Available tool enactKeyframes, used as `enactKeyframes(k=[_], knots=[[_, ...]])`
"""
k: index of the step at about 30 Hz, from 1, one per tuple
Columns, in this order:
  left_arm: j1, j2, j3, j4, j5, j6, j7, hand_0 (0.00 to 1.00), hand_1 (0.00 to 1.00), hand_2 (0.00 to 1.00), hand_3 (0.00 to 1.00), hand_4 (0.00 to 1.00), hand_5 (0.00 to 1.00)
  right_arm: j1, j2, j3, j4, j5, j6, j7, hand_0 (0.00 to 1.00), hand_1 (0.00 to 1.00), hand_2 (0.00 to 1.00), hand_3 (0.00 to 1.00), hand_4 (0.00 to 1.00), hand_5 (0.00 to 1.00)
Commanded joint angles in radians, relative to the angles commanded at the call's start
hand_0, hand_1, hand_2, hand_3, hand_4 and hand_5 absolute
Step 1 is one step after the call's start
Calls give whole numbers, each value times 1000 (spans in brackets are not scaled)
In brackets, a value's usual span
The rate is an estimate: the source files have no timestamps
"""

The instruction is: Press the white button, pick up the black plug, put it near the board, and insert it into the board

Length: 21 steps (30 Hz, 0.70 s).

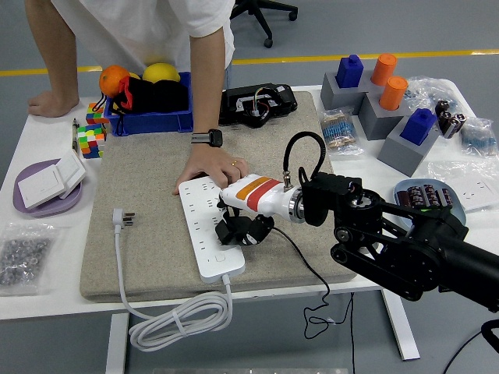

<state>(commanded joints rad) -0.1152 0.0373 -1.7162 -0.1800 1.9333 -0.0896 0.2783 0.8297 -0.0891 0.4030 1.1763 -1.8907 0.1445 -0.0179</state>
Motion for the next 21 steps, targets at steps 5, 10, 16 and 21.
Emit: enactKeyframes(k=[5, 10, 16, 21], knots=[[2, -1, 0, 0, 1, 0, 0, 787, 736, 702, 767, 540, 469, -8, 6, 5, -19, -3, -4, 6, 268, 402, 395, 441, 803, 2], [4, 0, -2, 0, 6, -1, 1, 787, 736, 703, 767, 540, 469, -11, 10, 7, -31, -3, -9, 12, 271, 406, 399, 450, 805, 2], [4, 0, -3, 0, 9, -1, 0, 788, 736, 702, 767, 540, 471, -13, 9, 7, -35, -1, -7, 15, 273, 411, 410, 465, 810, 2], [4, -1, -2, 0, 5, 1, -1, 788, 736, 702, 767, 540, 471, -14, 9, 13, -35, -5, -10, 22, 273, 411, 410, 465, 810, 2]])
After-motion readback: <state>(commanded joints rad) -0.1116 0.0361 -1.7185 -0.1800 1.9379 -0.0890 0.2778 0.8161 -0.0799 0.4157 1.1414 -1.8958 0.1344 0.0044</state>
